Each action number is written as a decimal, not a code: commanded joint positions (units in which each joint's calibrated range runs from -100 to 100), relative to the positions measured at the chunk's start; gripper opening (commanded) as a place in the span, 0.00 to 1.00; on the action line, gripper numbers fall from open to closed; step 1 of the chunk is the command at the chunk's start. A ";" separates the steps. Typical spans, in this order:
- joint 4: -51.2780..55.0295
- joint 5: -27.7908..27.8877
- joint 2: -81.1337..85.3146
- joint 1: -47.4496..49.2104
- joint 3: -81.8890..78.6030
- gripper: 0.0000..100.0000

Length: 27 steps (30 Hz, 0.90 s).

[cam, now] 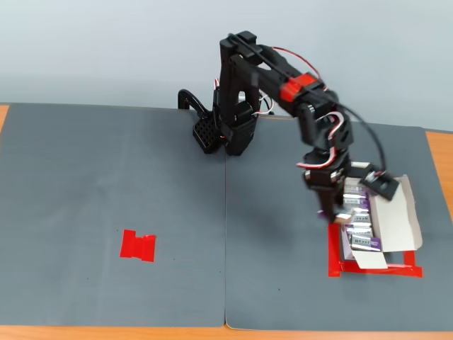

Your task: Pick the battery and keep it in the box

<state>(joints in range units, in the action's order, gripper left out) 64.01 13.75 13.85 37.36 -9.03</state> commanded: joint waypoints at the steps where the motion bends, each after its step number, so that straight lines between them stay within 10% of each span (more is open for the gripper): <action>1: -0.55 -0.18 -0.07 3.48 3.37 0.06; 27: -0.55 -0.18 -25.08 13.63 15.22 0.06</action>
<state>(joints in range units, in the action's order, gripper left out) 64.01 13.75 -11.72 51.14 2.47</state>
